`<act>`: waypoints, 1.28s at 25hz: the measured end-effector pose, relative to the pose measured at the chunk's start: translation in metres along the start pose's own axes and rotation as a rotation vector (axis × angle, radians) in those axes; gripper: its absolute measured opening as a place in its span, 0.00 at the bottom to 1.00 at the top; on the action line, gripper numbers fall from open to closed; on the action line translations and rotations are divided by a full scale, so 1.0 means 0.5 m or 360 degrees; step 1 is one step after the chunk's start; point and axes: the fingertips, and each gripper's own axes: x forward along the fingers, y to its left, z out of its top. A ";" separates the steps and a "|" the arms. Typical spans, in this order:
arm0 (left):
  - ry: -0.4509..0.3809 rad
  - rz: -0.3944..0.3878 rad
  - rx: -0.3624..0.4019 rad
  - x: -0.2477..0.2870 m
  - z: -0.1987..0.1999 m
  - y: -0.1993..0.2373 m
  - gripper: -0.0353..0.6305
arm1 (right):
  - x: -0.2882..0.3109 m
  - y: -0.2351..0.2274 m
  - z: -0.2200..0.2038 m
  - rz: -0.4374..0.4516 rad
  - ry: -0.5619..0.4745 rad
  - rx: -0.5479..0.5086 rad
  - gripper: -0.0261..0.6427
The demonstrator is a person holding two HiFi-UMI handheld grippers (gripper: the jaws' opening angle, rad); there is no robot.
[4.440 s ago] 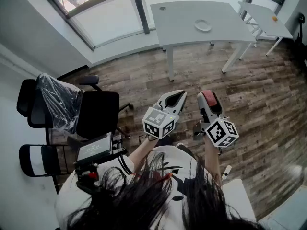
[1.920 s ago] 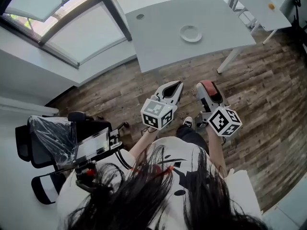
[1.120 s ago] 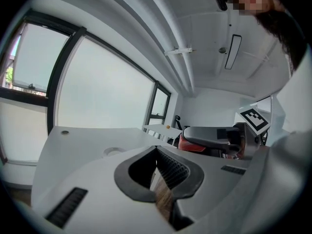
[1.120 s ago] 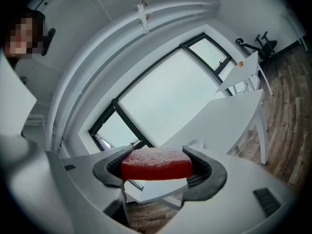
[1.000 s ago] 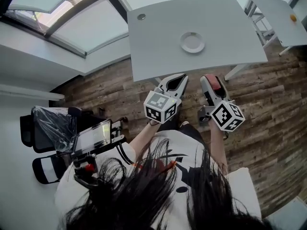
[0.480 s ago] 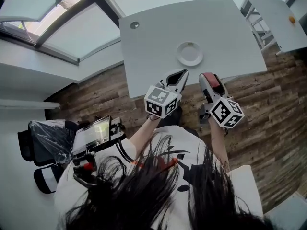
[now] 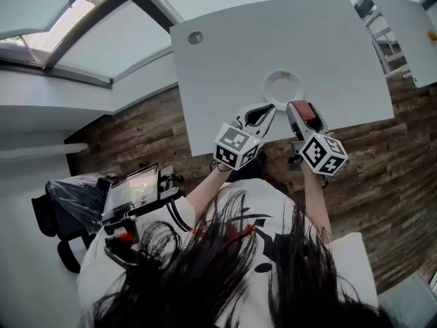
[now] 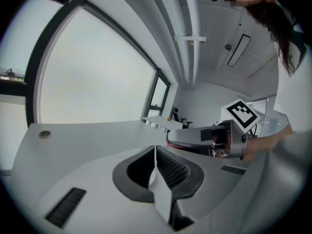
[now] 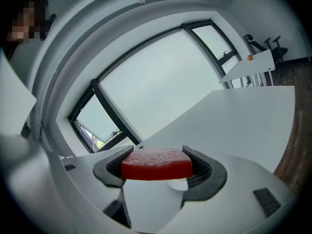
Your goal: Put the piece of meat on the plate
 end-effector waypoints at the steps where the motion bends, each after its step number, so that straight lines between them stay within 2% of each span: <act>1: 0.0017 -0.0012 -0.0002 0.004 -0.007 0.007 0.06 | 0.017 -0.009 -0.007 -0.0016 0.0023 -0.0009 0.52; 8: 0.0102 -0.0056 -0.0012 0.017 -0.056 0.030 0.06 | 0.099 -0.079 -0.072 -0.0135 0.0189 -0.0112 0.52; 13: 0.0023 -0.0023 0.0107 -0.074 -0.081 -0.143 0.06 | -0.067 -0.088 -0.128 -0.0125 0.0159 -0.0331 0.52; 15: 0.0014 -0.0014 0.0126 -0.094 -0.085 -0.175 0.06 | -0.098 -0.098 -0.148 -0.0157 0.0195 -0.0413 0.52; 20: 0.0016 0.0002 0.0117 -0.094 -0.081 -0.168 0.06 | -0.093 -0.111 -0.174 -0.0222 0.0300 -0.0625 0.52; 26: 0.0012 -0.0011 0.0126 -0.087 -0.080 -0.163 0.06 | -0.102 -0.114 -0.192 -0.0251 0.0328 -0.0743 0.52; 32: -0.0001 -0.0020 0.0121 -0.082 -0.075 -0.164 0.06 | -0.110 -0.117 -0.210 -0.0288 0.0398 -0.0949 0.53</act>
